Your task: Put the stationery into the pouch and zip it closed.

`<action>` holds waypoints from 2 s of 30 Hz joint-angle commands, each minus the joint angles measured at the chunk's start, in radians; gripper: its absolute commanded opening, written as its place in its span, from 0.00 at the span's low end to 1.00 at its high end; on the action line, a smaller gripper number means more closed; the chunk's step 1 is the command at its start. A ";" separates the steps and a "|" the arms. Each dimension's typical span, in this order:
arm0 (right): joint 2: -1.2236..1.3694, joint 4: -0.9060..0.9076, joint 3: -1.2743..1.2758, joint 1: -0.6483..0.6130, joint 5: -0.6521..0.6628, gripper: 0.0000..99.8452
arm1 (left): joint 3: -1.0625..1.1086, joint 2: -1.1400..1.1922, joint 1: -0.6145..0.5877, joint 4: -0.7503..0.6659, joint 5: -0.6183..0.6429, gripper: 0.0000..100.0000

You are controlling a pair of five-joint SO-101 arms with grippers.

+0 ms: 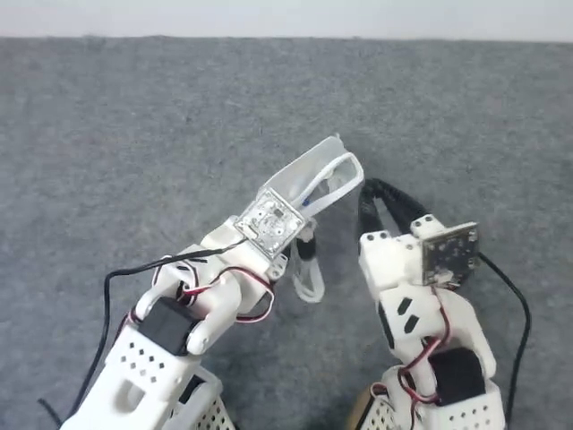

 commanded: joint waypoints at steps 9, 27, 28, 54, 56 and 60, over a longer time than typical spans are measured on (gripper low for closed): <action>-0.007 0.246 -0.091 -0.306 0.068 0.17 | -0.010 -0.012 -0.083 -0.063 0.064 0.01; -0.001 -0.001 0.103 -0.386 0.086 0.17 | -0.008 -0.012 -0.077 -0.063 0.064 0.01; 0.012 -0.013 0.104 -0.386 0.086 0.17 | -0.008 -0.012 -0.077 -0.063 0.064 0.01; 0.259 -0.209 0.031 -0.269 0.081 0.01 | 0.001 -0.012 -0.075 -0.064 0.064 0.01; 0.245 -0.208 0.031 -0.240 0.078 0.01 | 0.001 -0.012 -0.075 -0.064 0.064 0.01; 0.216 -0.199 0.034 -0.228 0.078 0.01 | 0.001 -0.012 -0.075 -0.064 0.064 0.01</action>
